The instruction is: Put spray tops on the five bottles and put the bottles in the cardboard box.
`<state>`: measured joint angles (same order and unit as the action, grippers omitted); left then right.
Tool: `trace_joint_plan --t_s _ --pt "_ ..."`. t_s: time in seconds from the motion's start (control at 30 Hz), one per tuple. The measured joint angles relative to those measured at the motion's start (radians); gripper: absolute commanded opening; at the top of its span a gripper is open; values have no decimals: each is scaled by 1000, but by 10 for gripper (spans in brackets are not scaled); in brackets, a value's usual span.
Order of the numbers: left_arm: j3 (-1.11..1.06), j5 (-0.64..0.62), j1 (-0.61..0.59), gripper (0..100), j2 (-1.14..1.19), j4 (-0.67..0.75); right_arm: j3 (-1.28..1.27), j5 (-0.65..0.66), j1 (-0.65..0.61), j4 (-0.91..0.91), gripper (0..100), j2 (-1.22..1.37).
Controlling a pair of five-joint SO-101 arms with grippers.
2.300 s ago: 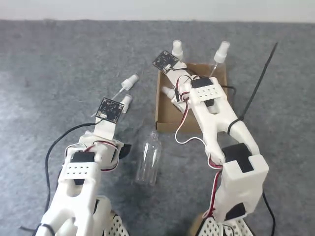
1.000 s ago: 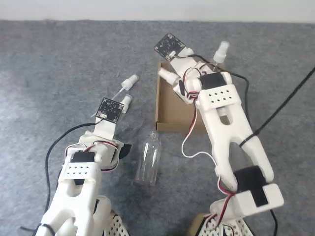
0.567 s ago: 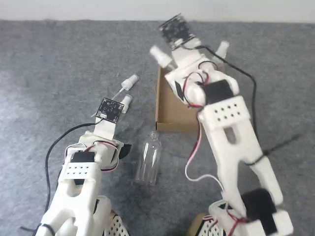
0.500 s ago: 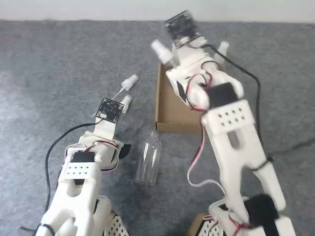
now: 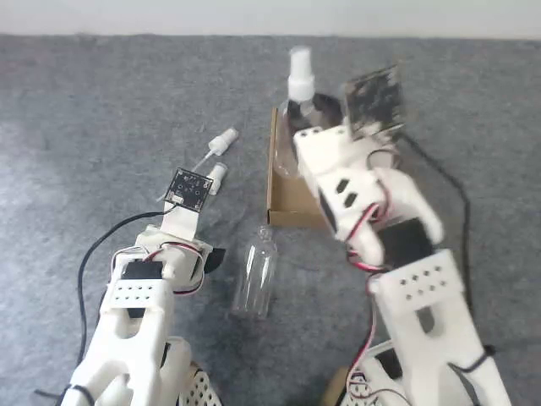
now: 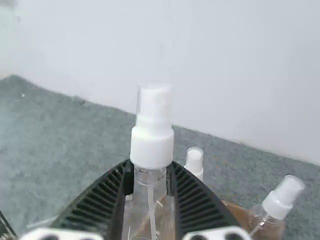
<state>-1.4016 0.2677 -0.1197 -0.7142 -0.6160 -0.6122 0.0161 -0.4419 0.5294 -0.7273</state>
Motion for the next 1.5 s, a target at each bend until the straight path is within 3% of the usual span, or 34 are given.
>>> trace_joint_plan --t_s 0.13,0.47,0.8,1.2,1.5 --pt "0 0 0 306 0 0 -153 63 3 -163 6 0" --pt "0 0 0 306 0 0 -245 75 49 -338 6 11" --pt "0 0 0 306 0 0 -327 83 57 -750 9 288" --pt "0 0 0 306 0 0 -327 83 55 -862 7 450" --pt "0 0 0 306 0 0 -456 83 55 -1111 6 451"
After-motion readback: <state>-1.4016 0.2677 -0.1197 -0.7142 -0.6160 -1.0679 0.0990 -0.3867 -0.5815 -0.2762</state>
